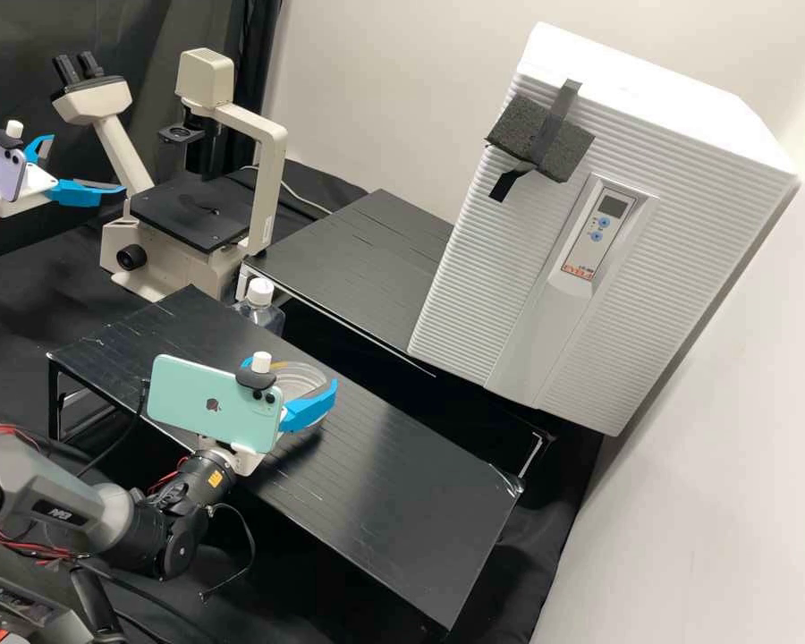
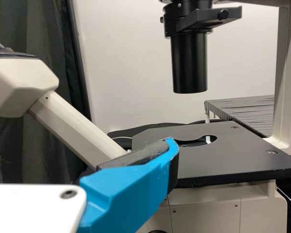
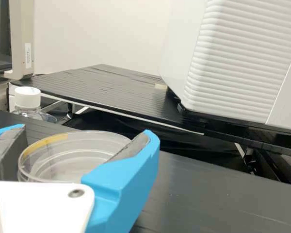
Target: Close the petri dish lid.
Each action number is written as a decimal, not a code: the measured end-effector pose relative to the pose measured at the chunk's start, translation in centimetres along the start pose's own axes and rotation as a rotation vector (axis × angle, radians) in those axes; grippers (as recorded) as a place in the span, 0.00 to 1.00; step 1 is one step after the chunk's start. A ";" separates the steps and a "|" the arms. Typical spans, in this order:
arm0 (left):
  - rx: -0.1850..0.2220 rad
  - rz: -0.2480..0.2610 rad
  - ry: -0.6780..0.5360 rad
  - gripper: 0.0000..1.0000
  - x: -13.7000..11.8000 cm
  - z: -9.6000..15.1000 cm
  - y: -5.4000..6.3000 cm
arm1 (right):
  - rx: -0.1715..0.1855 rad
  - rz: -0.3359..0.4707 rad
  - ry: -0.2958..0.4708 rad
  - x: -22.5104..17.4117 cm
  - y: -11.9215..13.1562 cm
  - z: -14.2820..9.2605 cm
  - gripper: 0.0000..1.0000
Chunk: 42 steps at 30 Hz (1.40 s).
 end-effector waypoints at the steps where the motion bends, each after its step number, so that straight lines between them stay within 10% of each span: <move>1: 0.000 0.000 0.000 1.00 0.0 0.0 0.0 | -0.002 0.001 -0.002 0.0 0.0 0.0 0.00; 4: 0.000 0.000 0.000 1.00 0.0 0.0 0.0 | -0.004 0.002 -0.009 -0.1 0.1 0.2 0.00; 5: 0.000 0.000 0.000 1.00 0.0 0.0 0.0 | -0.001 -0.001 -0.012 0.0 0.0 0.2 1.00; 24: 0.000 0.000 0.000 1.00 0.0 0.0 0.0 | -0.009 -0.009 -0.021 -0.1 0.0 0.1 1.00; 42: 0.000 0.000 0.000 1.00 0.0 0.0 0.0 | 0.064 0.090 -0.051 -1.2 1.2 -0.7 1.00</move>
